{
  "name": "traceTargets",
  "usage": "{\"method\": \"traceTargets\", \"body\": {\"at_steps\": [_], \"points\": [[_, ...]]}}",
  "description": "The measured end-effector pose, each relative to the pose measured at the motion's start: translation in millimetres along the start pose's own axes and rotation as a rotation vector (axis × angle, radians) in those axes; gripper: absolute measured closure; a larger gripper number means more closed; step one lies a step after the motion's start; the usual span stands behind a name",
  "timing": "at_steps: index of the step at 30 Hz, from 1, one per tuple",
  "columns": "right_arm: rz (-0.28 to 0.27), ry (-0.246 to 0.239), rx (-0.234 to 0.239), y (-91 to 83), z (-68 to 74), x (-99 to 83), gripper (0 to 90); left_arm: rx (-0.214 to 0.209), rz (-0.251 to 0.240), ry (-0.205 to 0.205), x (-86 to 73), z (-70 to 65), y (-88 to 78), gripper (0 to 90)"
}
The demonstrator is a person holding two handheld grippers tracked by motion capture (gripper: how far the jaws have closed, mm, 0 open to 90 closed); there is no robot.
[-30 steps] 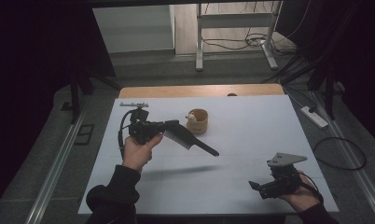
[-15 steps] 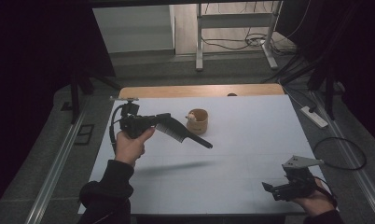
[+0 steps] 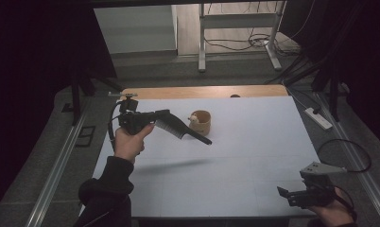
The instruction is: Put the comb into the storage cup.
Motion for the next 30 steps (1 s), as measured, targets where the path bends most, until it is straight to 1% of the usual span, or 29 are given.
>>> {"method": "traceTargets", "body": {"at_steps": [6, 12, 21, 30], "points": [[0.003, 0.011, -0.005, -4.3, 0.0, -3.8, 0.0, 0.016, 0.002, -0.006, 6.5, 2.1, 0.4, 83.8], [0.003, 0.015, 0.001, -4.6, -0.1, -4.4, 0.0, 0.025, -0.005, -0.008, 15.3, 1.6, 0.6, 83.8], [-0.005, 0.018, 0.009, -5.4, -0.4, -4.3, 0.0, 0.057, -0.014, -0.002, 32.2, 1.2, 2.3, 83.9], [-0.003, 0.016, 0.016, -5.0, -0.1, -4.5, 0.0, 0.092, -0.024, -0.003, 48.0, 5.7, 5.0, 83.8]]}}
Point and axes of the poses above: each handheld gripper's, and its own axes: y roughly forward along the jaws, x roughly out of its top, z roughly to its left, the point moved 7 cm from there along y, roughly forward along the jaws, and after that the axes turned 5 degrees about z, right-handed, at the moved point
